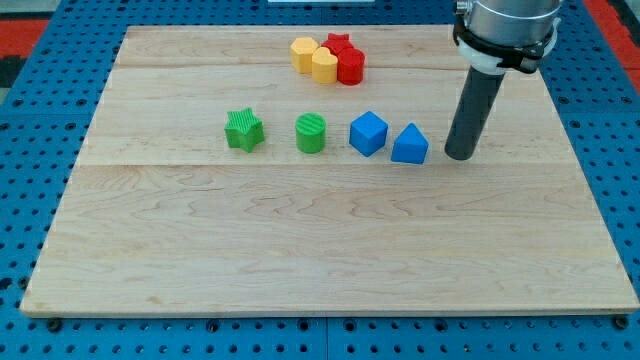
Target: Push the green star to the bottom of the yellow heart
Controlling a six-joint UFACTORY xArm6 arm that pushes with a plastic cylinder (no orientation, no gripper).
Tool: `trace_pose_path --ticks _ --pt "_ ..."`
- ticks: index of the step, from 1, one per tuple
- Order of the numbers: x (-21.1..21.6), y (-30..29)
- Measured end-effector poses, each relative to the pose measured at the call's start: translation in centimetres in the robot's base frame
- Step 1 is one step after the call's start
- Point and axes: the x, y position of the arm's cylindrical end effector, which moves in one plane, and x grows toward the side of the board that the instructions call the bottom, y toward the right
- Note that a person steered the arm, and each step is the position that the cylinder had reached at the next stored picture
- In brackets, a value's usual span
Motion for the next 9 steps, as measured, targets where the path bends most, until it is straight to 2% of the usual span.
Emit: trace_pose_path --ticks 1,2,3,4,5,6,7,8,9 --pt "-0.2 -5.7" --pt "-4.6 -12.5" --pt "-8.7 -16.7" --pt "-10.9 -18.6" --pt "-9.5 -20.9" --pt "-7.1 -20.7" --pt "-7.4 -25.8" --pt "-4.3 -29.2" --pt "-1.0 -26.8"
